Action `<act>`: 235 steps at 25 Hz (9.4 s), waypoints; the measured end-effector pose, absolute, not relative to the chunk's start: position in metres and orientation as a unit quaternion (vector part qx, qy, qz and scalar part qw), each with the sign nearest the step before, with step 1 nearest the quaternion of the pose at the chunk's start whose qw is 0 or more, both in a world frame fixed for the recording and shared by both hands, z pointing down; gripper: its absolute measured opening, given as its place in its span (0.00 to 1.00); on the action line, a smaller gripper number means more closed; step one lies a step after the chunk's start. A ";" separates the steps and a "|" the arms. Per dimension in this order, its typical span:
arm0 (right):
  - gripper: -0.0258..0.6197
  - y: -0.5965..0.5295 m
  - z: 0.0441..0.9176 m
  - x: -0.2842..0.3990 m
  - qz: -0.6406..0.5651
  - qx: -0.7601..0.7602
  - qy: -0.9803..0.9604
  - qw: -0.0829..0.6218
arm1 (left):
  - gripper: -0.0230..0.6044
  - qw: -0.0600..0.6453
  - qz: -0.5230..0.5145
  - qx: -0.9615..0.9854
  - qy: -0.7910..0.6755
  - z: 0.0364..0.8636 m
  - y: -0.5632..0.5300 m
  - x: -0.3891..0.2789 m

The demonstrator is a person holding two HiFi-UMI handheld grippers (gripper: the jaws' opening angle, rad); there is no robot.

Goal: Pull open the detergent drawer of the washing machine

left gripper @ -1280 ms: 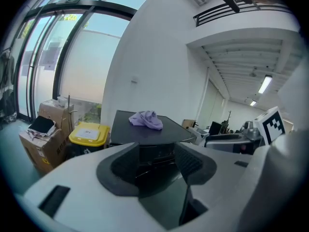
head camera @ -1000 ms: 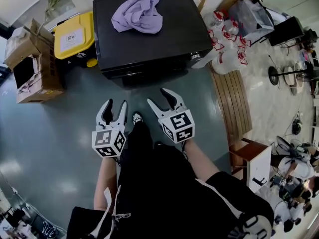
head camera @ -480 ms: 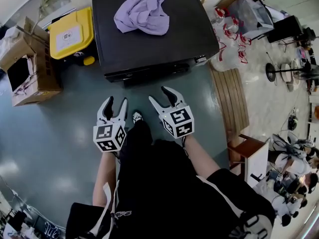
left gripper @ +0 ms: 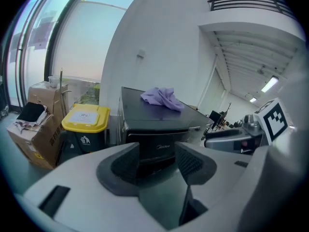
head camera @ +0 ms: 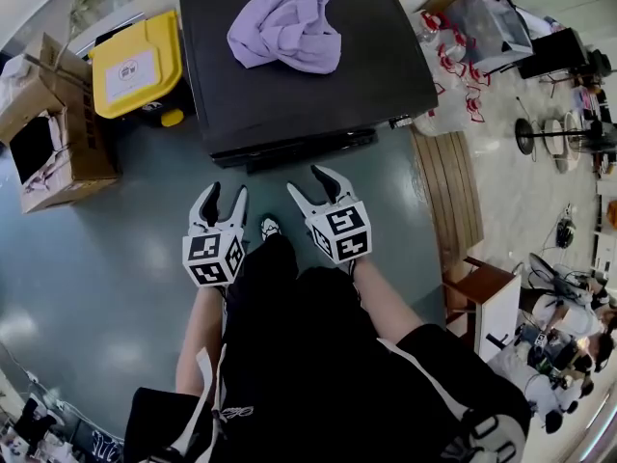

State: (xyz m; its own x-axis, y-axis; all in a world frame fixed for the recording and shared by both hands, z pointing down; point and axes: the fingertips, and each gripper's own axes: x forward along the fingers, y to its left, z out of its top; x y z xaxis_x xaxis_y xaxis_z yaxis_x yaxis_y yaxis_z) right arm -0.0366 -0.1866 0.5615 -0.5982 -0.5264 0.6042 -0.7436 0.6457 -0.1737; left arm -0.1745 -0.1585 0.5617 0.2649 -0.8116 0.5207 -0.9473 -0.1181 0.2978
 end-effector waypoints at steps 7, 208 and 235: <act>0.41 -0.212 0.579 -0.045 0.215 0.381 -0.858 0.268 | 0.41 0.295 0.129 0.731 -0.602 0.577 -0.182 -0.199; 0.37 -0.133 0.626 -0.012 0.190 0.319 -0.868 0.329 | 0.41 0.272 0.161 0.719 -0.619 0.620 -0.095 -0.147; 0.37 -0.106 0.626 0.000 0.187 0.324 -0.869 0.326 | 0.41 0.272 0.159 0.719 -0.620 0.622 -0.068 -0.135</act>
